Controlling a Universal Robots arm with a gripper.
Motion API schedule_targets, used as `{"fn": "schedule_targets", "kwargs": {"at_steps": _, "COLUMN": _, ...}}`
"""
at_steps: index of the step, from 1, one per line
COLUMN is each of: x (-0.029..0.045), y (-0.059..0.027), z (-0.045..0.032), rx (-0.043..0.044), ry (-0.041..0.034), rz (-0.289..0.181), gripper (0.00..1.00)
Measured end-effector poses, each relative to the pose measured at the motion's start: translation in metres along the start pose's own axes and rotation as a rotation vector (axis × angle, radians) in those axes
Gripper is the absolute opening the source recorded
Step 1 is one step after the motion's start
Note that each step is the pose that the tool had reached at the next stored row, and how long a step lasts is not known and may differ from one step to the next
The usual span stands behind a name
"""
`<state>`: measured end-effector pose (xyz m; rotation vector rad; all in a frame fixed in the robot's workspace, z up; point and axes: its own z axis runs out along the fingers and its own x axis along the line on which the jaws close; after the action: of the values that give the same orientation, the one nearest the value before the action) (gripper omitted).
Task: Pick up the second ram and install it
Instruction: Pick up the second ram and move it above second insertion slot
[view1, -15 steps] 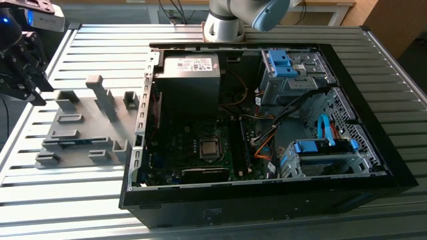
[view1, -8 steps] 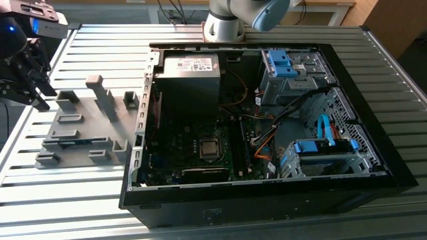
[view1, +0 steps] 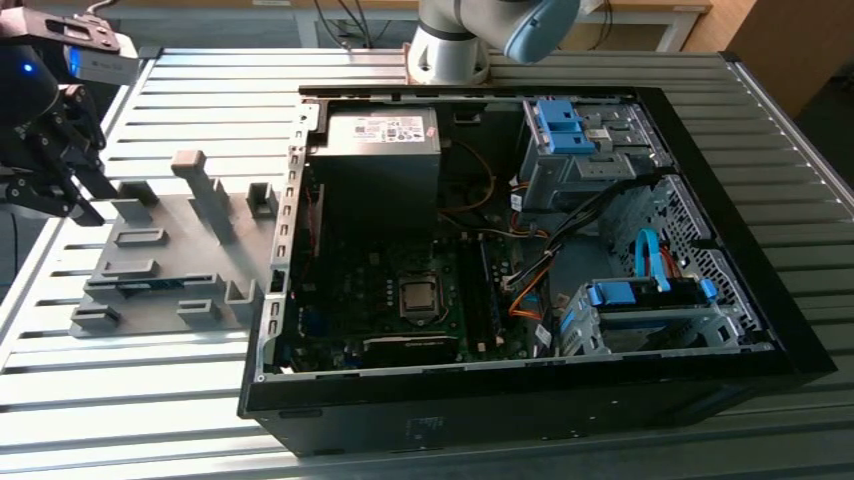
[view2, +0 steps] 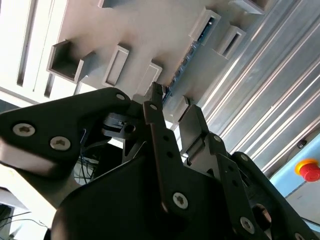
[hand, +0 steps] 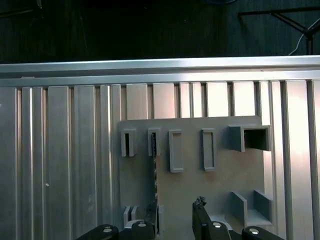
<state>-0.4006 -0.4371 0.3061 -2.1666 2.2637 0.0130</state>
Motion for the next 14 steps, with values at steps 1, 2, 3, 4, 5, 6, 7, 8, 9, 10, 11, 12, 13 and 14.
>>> {"fn": "schedule_targets", "kwargs": {"at_steps": 1, "x": 0.0006, "y": 0.0001, "z": 0.0011, "rx": 0.0000, "ry": -0.0021, "rz": 0.000, "gripper": 0.41}}
{"fn": "schedule_targets", "kwargs": {"at_steps": 2, "x": 0.0014, "y": 0.0003, "z": 0.0020, "rx": -0.0003, "ry": -0.0067, "rz": 0.000, "gripper": 0.41}}
{"fn": "schedule_targets", "kwargs": {"at_steps": 3, "x": 0.0024, "y": 0.0004, "z": 0.0030, "rx": -0.0005, "ry": -0.0122, "rz": 0.000, "gripper": 0.41}}
{"fn": "schedule_targets", "kwargs": {"at_steps": 4, "x": 0.0035, "y": 0.0005, "z": 0.0041, "rx": -0.0006, "ry": -0.0163, "rz": 0.000, "gripper": 0.41}}
{"fn": "schedule_targets", "kwargs": {"at_steps": 5, "x": 0.0046, "y": 0.0005, "z": 0.0054, "rx": -0.0007, "ry": -0.0185, "rz": 0.000, "gripper": 0.41}}
{"fn": "schedule_targets", "kwargs": {"at_steps": 6, "x": 0.0054, "y": 0.0004, "z": 0.0068, "rx": -0.0005, "ry": -0.0192, "rz": 0.000, "gripper": 0.41}}
{"fn": "schedule_targets", "kwargs": {"at_steps": 7, "x": 0.0060, "y": 0.0004, "z": 0.0081, "rx": -0.0005, "ry": -0.0194, "rz": 0.000, "gripper": 0.41}}
{"fn": "schedule_targets", "kwargs": {"at_steps": 8, "x": 0.0066, "y": 0.0004, "z": 0.0093, "rx": -0.0007, "ry": -0.0194, "rz": 0.000, "gripper": 0.41}}
{"fn": "schedule_targets", "kwargs": {"at_steps": 9, "x": 0.0071, "y": 0.0004, "z": 0.0104, "rx": -0.0010, "ry": -0.0194, "rz": 0.000, "gripper": 0.41}}
{"fn": "schedule_targets", "kwargs": {"at_steps": 10, "x": 0.0074, "y": 0.0004, "z": 0.0113, "rx": -0.0010, "ry": -0.0194, "rz": 0.000, "gripper": 0.41}}
{"fn": "schedule_targets", "kwargs": {"at_steps": 11, "x": 0.0075, "y": 0.0005, "z": 0.0120, "rx": -0.0009, "ry": -0.0195, "rz": 0.000, "gripper": 0.41}}
{"fn": "schedule_targets", "kwargs": {"at_steps": 12, "x": 0.0076, "y": 0.0005, "z": 0.0120, "rx": -0.0012, "ry": -0.0194, "rz": 0.000, "gripper": 0.41}}
{"fn": "schedule_targets", "kwargs": {"at_steps": 13, "x": 0.0076, "y": 0.0004, "z": 0.0120, "rx": -0.0012, "ry": -0.0193, "rz": 0.000, "gripper": 0.41}}
{"fn": "schedule_targets", "kwargs": {"at_steps": 14, "x": 0.0076, "y": 0.0004, "z": 0.0121, "rx": -0.0013, "ry": -0.0193, "rz": 0.000, "gripper": 0.41}}
